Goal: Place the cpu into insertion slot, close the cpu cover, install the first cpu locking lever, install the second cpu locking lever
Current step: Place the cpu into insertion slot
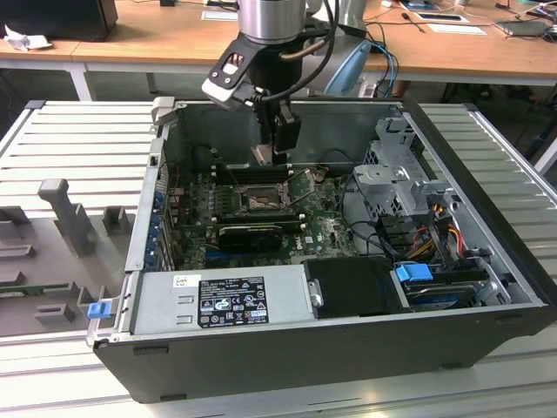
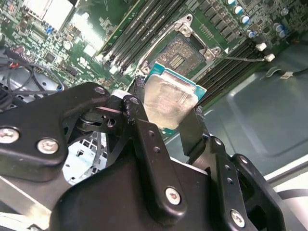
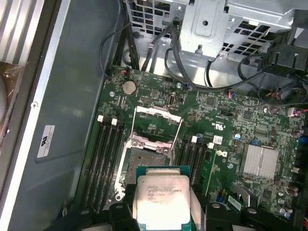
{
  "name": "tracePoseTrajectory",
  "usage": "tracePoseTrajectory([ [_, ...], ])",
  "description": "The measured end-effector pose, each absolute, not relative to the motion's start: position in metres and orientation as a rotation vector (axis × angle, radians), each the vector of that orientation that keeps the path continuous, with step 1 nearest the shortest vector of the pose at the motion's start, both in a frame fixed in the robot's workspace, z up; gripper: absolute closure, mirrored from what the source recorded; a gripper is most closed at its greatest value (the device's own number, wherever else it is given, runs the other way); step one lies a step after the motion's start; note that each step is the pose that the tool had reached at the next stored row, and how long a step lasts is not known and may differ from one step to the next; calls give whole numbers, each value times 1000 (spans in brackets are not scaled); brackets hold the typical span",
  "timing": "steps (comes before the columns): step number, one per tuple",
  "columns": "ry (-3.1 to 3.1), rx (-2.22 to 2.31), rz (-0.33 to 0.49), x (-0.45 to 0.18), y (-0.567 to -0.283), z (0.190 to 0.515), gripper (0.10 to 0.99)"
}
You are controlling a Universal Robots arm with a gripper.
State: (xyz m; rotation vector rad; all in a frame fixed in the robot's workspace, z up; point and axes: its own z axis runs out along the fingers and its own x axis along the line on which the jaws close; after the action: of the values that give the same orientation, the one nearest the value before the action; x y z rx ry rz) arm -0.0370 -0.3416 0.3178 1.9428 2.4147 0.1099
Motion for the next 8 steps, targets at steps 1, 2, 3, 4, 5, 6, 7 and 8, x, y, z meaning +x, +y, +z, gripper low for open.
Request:
tracePoseTrajectory([
  [1, 2409, 1949, 110, -37, -342, 317, 557],
  [2, 2403, 1957, 110, -37, -342, 317, 557],
  [3, 2398, 1963, 109, -37, -342, 317, 557],
  [4, 2392, 1969, 109, -37, -342, 317, 557],
  [5, 2385, 1977, 109, -37, -342, 316, 557],
  [6, 2381, 1982, 108, -37, -342, 316, 557],
  [7, 2376, 1988, 108, -37, -342, 316, 557],
  [8, 2362, 2004, 108, -37, -342, 316, 557],
])
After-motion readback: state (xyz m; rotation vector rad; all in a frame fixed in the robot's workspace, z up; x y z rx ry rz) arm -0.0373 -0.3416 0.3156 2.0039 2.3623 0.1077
